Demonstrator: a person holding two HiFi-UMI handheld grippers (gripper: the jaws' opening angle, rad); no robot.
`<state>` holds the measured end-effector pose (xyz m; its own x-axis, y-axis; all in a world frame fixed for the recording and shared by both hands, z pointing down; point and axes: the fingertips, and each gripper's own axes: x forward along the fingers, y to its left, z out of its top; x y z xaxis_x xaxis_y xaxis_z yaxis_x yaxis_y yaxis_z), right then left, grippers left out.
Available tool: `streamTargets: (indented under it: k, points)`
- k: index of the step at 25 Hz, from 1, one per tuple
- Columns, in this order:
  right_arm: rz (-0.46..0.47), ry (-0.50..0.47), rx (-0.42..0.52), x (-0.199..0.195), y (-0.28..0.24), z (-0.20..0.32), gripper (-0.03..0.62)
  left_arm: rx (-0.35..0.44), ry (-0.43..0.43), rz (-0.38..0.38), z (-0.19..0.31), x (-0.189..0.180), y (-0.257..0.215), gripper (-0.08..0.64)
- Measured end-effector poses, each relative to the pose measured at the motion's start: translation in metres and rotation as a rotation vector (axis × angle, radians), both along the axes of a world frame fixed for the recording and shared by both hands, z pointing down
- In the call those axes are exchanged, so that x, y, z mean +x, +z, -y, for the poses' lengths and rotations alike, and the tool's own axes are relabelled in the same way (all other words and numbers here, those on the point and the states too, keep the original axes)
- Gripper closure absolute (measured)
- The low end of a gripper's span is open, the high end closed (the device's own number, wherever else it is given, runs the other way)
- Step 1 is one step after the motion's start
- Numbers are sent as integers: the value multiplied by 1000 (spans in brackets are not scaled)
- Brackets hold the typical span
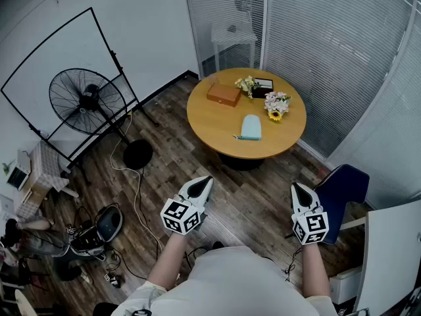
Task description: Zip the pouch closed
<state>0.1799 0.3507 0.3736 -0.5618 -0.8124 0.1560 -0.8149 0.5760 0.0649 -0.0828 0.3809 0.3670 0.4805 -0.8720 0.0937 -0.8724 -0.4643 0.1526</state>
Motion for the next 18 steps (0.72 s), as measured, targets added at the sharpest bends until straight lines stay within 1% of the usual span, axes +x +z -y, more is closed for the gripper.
streamTargets:
  k: [7, 14, 18]
  points:
    - [0, -6, -1, -9, -1, -1, 589, -7, 8, 8, 4, -4, 1, 541]
    - [17, 18, -13, -6, 4, 0, 589, -1, 21, -4, 6, -2, 4, 541]
    - [21, 36, -18, -9, 5, 1, 588, -5, 25, 12, 10, -7, 6, 540]
